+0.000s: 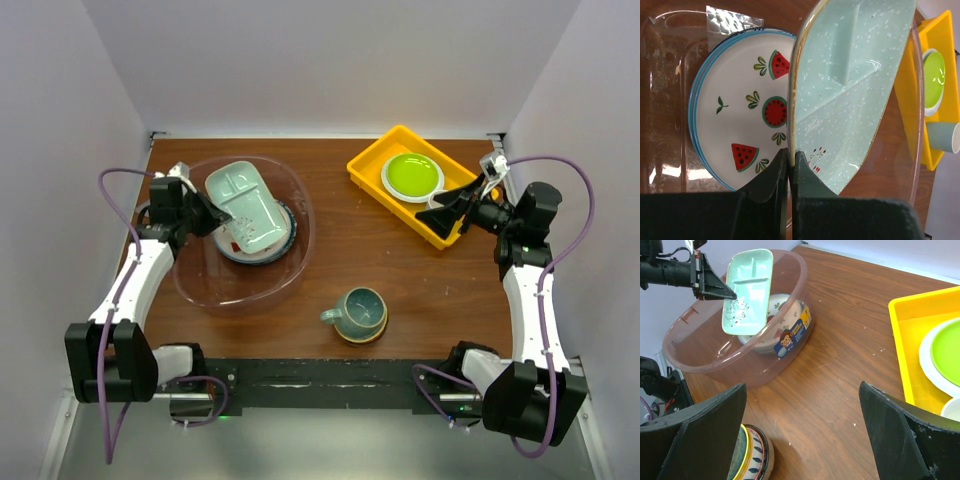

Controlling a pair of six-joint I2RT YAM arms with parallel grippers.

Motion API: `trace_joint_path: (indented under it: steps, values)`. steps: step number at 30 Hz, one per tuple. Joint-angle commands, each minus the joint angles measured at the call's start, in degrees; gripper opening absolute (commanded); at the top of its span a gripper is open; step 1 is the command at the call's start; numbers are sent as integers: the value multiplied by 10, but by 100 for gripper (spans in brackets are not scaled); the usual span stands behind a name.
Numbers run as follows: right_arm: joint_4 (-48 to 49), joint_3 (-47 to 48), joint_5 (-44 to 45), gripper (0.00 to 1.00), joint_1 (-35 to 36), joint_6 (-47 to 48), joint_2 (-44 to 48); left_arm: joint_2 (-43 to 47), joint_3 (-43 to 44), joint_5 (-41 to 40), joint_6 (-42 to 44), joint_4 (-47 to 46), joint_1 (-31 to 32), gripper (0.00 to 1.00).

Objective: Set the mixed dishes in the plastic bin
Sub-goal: Place the plate in the plastic bin.

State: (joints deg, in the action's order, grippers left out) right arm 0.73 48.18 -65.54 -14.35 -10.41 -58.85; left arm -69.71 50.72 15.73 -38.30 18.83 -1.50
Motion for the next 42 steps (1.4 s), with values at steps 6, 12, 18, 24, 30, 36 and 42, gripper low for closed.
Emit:
trace_joint_path:
  steps: [6, 12, 18, 24, 30, 36, 42]
  values:
    - [2, 0, 6, 98, -3, 12, 2, -19, -1, 41, -12, -105, -5, 0]
    - [1, 0, 8, 98, -3, 13, 1, -34, -14, 40, -20, -118, -6, 0]
    - [1, 0, 7, 98, -3, 15, 1, -52, -21, 40, -25, -128, -6, 0]
    - [0, 1, 7, 98, -4, 15, 2, -60, -26, 37, -28, -133, -6, 0]
    - [0, 1, 5, 98, -3, 16, 1, -65, -30, 40, -29, -138, -6, 0]
    - [0, 1, 5, 98, -3, 16, 1, -68, -32, 37, -30, -138, -6, 0]
    - [-1, 1, 5, 98, -4, 17, 2, -70, -31, 38, -31, -138, -6, 0]
